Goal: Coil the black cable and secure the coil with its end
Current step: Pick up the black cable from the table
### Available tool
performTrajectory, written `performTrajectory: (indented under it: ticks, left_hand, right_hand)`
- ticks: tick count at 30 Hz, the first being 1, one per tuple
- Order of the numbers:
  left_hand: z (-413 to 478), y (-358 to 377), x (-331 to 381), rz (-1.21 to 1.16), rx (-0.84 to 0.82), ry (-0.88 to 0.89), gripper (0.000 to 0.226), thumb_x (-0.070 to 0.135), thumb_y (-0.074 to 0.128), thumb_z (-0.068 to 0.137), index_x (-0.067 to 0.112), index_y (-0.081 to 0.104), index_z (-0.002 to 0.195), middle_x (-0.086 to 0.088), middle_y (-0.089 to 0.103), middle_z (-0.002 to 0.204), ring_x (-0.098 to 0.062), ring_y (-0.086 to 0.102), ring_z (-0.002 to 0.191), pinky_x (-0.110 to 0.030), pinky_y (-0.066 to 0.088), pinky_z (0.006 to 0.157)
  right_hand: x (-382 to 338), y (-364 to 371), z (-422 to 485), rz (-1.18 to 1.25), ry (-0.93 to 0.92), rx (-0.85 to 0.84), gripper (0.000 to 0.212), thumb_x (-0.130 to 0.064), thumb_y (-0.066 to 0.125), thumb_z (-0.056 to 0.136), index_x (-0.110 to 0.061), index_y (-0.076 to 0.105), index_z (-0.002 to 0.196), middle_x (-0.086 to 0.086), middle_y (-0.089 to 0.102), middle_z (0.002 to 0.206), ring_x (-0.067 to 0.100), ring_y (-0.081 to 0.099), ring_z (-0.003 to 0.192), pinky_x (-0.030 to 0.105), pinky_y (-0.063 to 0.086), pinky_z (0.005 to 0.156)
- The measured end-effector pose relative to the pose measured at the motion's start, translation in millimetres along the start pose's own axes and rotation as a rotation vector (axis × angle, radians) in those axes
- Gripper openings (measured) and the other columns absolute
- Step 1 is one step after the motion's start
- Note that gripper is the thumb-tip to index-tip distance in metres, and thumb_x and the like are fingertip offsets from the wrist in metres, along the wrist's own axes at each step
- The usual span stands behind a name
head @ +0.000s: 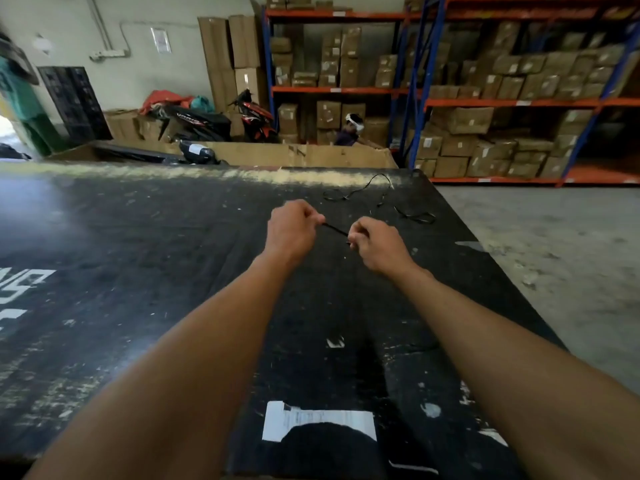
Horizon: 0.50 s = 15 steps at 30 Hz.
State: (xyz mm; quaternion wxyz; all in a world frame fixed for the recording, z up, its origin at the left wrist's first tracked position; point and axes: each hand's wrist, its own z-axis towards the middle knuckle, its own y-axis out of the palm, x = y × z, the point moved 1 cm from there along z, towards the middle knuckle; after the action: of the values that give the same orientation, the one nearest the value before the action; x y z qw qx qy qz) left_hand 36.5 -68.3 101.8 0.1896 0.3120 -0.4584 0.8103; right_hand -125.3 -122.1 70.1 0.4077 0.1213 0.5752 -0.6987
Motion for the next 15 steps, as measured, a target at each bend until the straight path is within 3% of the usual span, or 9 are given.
performTrajectory:
  ticks: [3,6,9,11,15]
  left_hand:
    - [20.9,-2.5,21.9,-0.244,0.046,-0.065,0.005,0.019,0.066,0.092,0.02,0.071,0.092,0.005,0.067,0.087,-0.001,0.059,0.076,-0.014,0.045,0.068]
    - [39.4,1.7,45.8,-0.643,0.061,-0.244,0.013,0.015,0.068,0.09,0.01,0.071,0.102,-0.003,0.069,0.086,-0.014,0.065,0.08,-0.031,0.058,0.081]
    - [51.9,12.1,67.9,-0.967,-0.003,-0.41,0.015,0.011,0.067,0.091,0.003,0.069,0.104,-0.005,0.063,0.075,-0.011,0.061,0.065,-0.032,0.06,0.078]
    - [61.0,21.2,78.6,-1.057,-0.036,-0.446,0.015,0.013,0.066,0.092,0.006,0.07,0.104,-0.003,0.063,0.074,-0.009,0.059,0.064,-0.029,0.059,0.072]
    - [77.0,45.5,92.8,-1.146,-0.035,-0.514,0.012,0.023,0.063,0.094,0.015,0.071,0.094,-0.001,0.067,0.081,-0.011,0.063,0.074,-0.032,0.055,0.074]
  right_hand:
    - [-9.1,-21.1,16.0,0.171,0.053,0.087,0.02,-0.018,0.055,0.094,-0.022,0.061,0.075,-0.006,0.068,0.071,0.017,0.066,0.079,0.035,0.05,0.076]
    - [-12.4,-33.8,26.9,0.295,0.066,0.122,0.016,-0.016,0.055,0.096,-0.019,0.063,0.081,-0.004,0.068,0.072,0.018,0.067,0.082,0.038,0.053,0.081]
    - [-9.0,-40.5,34.9,0.353,0.054,0.144,0.013,-0.015,0.055,0.096,-0.013,0.066,0.09,-0.001,0.068,0.075,0.019,0.066,0.083,0.041,0.054,0.085]
    - [-2.9,-45.5,41.1,0.379,0.041,0.155,0.014,-0.015,0.055,0.096,-0.01,0.067,0.091,-0.001,0.067,0.074,0.019,0.066,0.081,0.043,0.053,0.086]
    - [7.9,-53.7,54.2,0.418,0.013,0.161,0.016,-0.012,0.055,0.096,-0.002,0.067,0.092,0.0,0.065,0.07,0.017,0.063,0.075,0.047,0.054,0.086]
